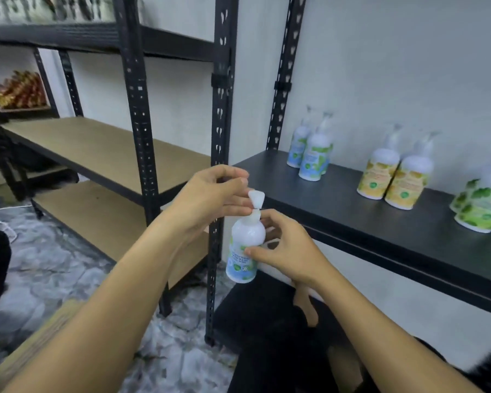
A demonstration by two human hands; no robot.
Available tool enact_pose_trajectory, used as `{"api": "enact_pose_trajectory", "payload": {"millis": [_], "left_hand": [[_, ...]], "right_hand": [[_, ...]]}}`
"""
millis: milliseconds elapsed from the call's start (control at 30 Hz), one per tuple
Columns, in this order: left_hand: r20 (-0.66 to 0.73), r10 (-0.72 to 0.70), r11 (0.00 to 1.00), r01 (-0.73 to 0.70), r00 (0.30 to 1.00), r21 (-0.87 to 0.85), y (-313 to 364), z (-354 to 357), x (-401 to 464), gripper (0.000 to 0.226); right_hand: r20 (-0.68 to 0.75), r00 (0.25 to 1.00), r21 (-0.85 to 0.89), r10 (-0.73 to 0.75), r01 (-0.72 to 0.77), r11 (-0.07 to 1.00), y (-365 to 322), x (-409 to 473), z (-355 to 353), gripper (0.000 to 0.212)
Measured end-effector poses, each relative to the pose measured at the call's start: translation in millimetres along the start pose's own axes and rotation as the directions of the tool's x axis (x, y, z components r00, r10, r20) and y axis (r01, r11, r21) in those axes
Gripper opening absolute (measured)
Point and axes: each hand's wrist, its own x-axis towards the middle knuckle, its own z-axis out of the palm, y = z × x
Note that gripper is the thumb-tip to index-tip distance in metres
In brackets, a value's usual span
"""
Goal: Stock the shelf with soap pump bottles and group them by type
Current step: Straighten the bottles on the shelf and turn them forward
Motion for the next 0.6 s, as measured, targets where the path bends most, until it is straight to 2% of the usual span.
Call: {"api": "enact_pose_trajectory", "payload": {"millis": [67,200,267,333,433,600], "left_hand": [[-0.037,0.110,0.994,-0.109,0.993,0.032,12.4,3.3,5.5,0.020],[-0.144,0.316,0.940,-0.290,0.938,0.178,19.2,6.7,18.6,0.016],[-0.127,0.374,0.910,-0.337,0.919,0.241,11.7,10.1,26.7,0.016],[-0.052,0.396,0.888,-0.368,0.917,0.276,1.4,17.0,35.2,0.024],[0.039,0.415,0.883,-0.413,0.909,0.225,-11.3,32.9,46.6,0.045],[0.021,0.450,0.869,-0.443,0.893,0.221,-20.7,63.1,66.3,0.069]], "right_hand": [[-0.032,0.999,-0.005,-0.018,0.018,1.000,-11.2,8.0,-17.8,0.048],[-0.100,0.994,-0.006,-0.049,0.048,0.999,-34.6,27.8,-57.5,0.047],[-0.163,0.985,-0.034,-0.057,0.052,0.998,-44.3,40.2,-78.5,0.050],[-0.224,0.973,-0.035,-0.057,0.050,0.998,-50.0,54.0,-97.4,0.055],[-0.271,0.962,-0.002,-0.039,0.040,0.999,-52.4,69.8,-118.5,0.061],[-0.278,0.959,-0.028,-0.048,0.042,0.999,-49.0,81.1,-135.7,0.046]]}}
